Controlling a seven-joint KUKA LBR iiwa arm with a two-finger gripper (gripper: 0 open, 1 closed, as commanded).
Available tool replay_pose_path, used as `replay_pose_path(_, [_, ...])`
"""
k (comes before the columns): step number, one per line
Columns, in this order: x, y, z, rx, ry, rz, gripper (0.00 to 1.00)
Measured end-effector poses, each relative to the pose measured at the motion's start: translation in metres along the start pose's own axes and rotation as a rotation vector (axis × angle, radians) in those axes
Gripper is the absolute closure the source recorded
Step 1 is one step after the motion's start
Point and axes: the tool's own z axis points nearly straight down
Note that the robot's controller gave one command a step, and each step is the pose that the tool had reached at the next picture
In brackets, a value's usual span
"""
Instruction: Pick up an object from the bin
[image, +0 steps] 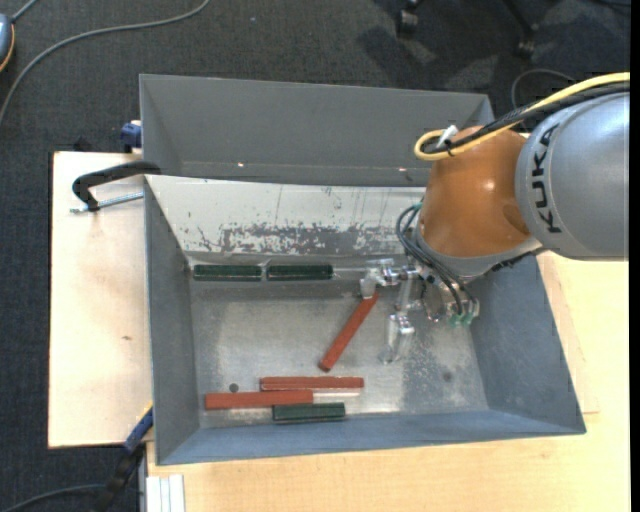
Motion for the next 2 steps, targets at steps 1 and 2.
replay_pose_path(1, [-0.0045,0.0362,0.0647,0.003,-0.005,-0.360,0.00])
replay_pose_path(2, [-0.0055,0.0355,0.0633,0.004,-0.009,-0.358,1.00])
